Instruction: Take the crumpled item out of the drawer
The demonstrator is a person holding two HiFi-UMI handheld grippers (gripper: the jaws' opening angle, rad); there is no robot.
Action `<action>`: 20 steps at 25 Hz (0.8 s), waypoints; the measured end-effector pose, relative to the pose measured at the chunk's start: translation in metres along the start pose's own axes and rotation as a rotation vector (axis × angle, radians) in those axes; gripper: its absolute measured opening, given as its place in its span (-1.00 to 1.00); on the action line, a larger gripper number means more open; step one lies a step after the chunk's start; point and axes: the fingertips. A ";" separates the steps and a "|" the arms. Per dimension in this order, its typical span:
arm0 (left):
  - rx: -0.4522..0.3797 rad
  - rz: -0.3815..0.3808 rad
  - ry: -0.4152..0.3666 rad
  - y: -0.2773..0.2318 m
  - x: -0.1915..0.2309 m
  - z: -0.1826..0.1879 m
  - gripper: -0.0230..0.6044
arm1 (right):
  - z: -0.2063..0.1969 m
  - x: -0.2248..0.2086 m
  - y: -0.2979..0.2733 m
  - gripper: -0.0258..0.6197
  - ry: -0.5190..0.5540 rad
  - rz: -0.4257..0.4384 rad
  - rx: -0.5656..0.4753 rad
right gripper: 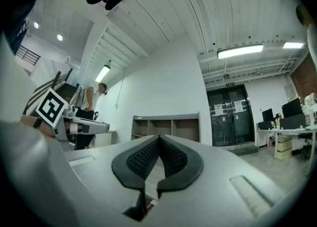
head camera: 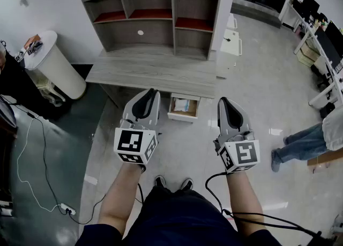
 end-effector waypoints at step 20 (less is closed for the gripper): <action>0.111 0.021 0.084 -0.066 0.021 -0.078 -0.79 | -0.041 -0.048 -0.050 -0.90 -0.045 -0.016 0.044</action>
Point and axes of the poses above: the fingertips, and each gripper's own axes: y backward along the fingers, x to its left, z out of its top, and after that the axes turned 14 degrees about -z, right-handed
